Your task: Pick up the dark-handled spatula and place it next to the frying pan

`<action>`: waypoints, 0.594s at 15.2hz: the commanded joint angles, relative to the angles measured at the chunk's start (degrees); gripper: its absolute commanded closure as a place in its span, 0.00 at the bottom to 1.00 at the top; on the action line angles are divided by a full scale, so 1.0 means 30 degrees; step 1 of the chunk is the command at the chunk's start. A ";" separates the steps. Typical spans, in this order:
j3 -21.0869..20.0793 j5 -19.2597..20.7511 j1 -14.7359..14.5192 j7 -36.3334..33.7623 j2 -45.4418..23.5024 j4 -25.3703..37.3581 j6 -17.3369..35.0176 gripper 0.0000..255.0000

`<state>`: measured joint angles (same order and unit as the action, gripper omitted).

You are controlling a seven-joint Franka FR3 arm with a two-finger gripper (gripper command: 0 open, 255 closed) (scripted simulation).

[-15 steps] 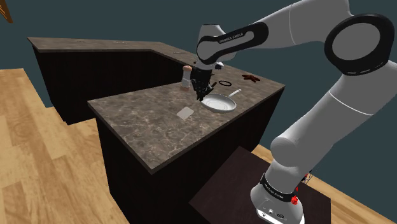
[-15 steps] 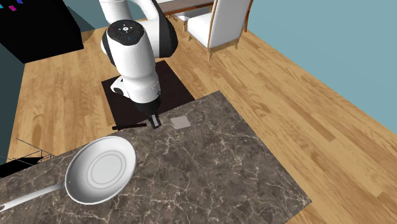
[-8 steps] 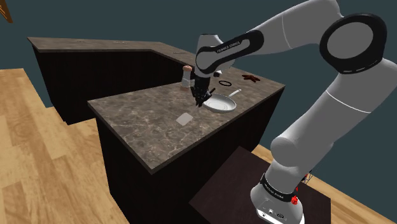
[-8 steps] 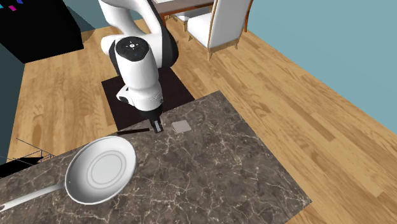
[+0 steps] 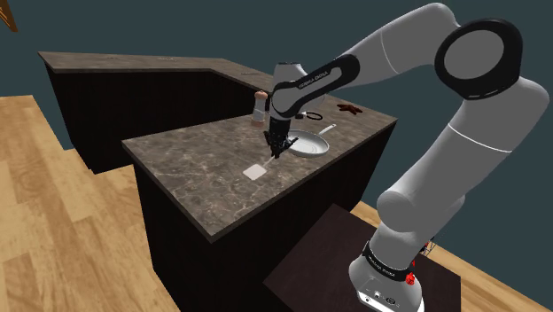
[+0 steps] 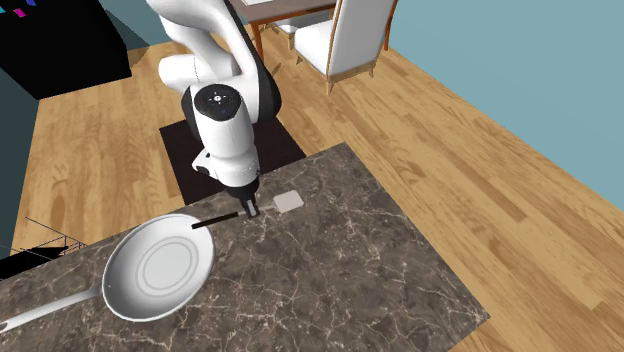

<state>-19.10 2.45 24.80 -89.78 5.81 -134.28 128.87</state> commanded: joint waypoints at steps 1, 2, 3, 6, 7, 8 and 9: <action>-0.0020 0.0152 0.0022 -0.0119 -0.0324 -0.0196 0.0510 1.00; -0.0033 0.0234 0.0030 -0.0192 -0.0488 -0.0306 0.0773 1.00; -0.0043 0.0320 0.0037 -0.0267 -0.0657 -0.0411 0.1036 1.00; -0.0044 0.0342 0.0037 -0.0286 -0.0699 -0.0437 0.1100 1.00; -0.0044 0.0342 0.0038 -0.0286 -0.0699 -0.0437 0.1100 1.00; -0.0044 0.0342 0.0038 -0.0286 -0.0700 -0.0436 0.1100 1.00; -0.0044 0.0342 0.0038 -0.0286 -0.0700 -0.0436 0.1100 1.00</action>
<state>-19.23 3.48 24.91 -90.64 3.91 -135.47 132.07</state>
